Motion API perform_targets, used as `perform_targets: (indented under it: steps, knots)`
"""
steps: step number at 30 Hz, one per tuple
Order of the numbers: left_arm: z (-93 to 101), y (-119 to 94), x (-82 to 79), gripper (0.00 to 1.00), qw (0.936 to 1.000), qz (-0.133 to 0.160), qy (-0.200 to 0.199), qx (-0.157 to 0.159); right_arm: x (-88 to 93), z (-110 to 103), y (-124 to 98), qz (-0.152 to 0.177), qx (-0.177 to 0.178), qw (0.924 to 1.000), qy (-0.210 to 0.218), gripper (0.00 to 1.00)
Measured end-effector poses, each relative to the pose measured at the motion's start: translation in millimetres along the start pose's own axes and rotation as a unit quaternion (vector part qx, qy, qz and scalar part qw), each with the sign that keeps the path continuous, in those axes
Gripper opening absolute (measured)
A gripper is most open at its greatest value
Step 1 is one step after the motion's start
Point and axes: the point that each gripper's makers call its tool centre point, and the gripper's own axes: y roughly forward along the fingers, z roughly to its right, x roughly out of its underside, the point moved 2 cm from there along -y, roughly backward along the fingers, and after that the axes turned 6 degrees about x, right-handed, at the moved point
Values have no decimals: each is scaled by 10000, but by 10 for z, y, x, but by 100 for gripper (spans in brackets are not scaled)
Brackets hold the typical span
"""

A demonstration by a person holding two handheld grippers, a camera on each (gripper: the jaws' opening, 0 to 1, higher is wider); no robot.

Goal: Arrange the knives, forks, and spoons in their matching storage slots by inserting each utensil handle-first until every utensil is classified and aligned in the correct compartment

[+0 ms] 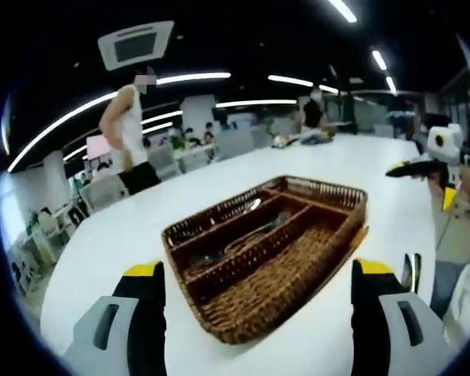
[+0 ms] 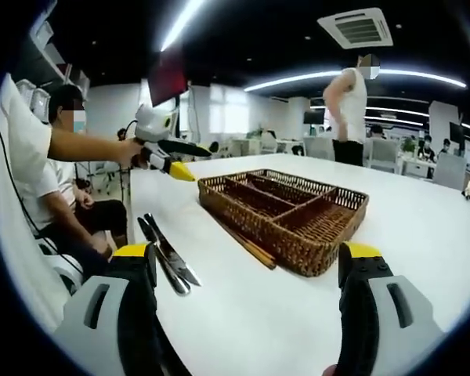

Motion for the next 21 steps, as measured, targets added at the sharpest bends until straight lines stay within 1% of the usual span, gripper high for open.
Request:
perform_targets:
  steps: [2,4,8,13,17,21]
  knots:
    - [21,-18,6,100,10000,-29,-30,1,-34,-26,0,86,-54,9999,65,100]
    - [27,-48,-19,100,10000,78,-20,-30,-22,-11,2,53,-18,10000,38,100]
    - [55,-84,-6,100,9999,121,-101,-49,-32,21,-1,94,46,9999,62,100]
    - [88,-118,73,100,9998,102,-135,-78,-47,44,4,125,103,9998,69,100]
    - [95,-162,146,100,9998,91,-155,-125,-19,62,11,68,149,9998,74,100]
    - [94,-197,174,100,9996,140,-218,-146,-20,68,22,63,154,9998,89,100]
